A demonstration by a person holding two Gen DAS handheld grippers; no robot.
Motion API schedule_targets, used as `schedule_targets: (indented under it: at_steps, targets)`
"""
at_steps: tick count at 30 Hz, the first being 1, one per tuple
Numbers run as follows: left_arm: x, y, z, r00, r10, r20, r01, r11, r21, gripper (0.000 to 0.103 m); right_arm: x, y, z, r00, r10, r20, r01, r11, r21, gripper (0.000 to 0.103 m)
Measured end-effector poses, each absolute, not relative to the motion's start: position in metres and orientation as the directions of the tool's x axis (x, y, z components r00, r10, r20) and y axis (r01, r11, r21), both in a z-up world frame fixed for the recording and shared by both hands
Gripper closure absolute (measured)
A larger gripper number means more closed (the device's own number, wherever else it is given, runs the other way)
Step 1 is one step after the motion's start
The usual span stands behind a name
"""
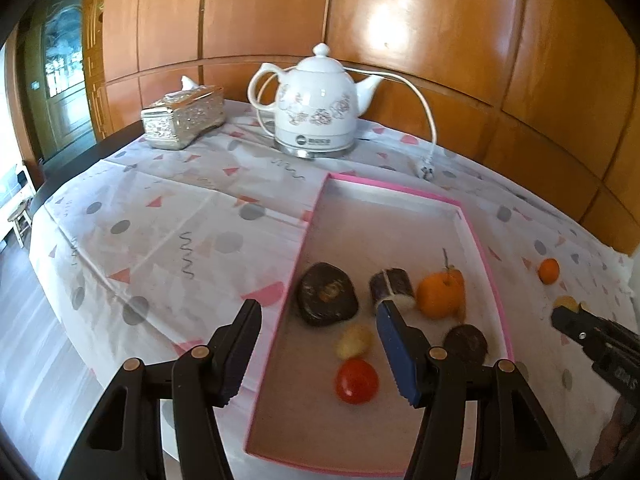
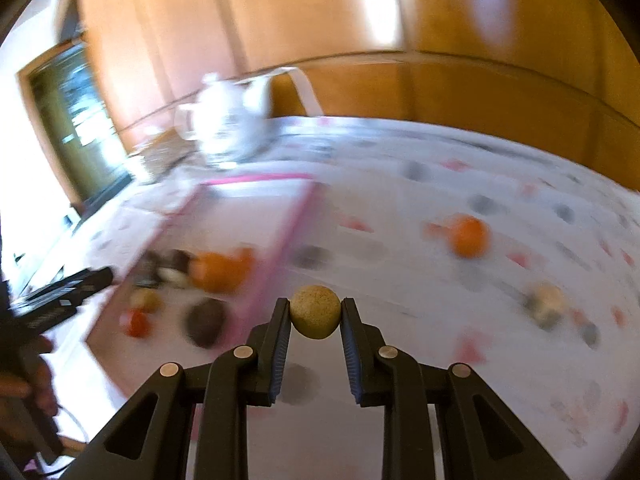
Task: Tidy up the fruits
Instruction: 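Lower the yellow potato into the tray and open the right tool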
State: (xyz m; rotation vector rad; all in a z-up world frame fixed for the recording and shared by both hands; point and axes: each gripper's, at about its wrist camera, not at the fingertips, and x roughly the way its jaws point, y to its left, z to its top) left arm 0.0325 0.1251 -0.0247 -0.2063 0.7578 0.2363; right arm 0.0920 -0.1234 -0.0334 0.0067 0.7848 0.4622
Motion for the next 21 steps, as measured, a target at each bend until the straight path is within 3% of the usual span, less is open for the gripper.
schedule_targets:
  at_steps: [5,12,17,21]
  targets:
    - [0.03,0.138,-0.021,0.705,0.154,-0.692,-0.315,0.943,-0.111,0.042,0.096,-0.058,-0.027,0.54,0.501,-0.676,-0.524,0.829,0.196,0.078]
    - [0.029,0.142,-0.022,0.7,0.155,-0.698,-0.324,0.939,-0.117,0.04,0.1,-0.013,-0.045,0.474,0.519,-0.711,-0.575,0.794,0.197,0.077]
    - [0.029,0.14,-0.022,0.701,0.15,-0.698,-0.321,0.939,-0.121,0.04,0.101,-0.015,-0.049,0.47,0.525,-0.709,-0.558,0.799,0.222,0.062]
    - [0.028,0.135,-0.022,0.703,0.139,-0.697,-0.307,0.944,-0.121,0.04,0.098,-0.027,-0.043,0.504,0.518,-0.691,-0.523,0.82,0.233,0.061]
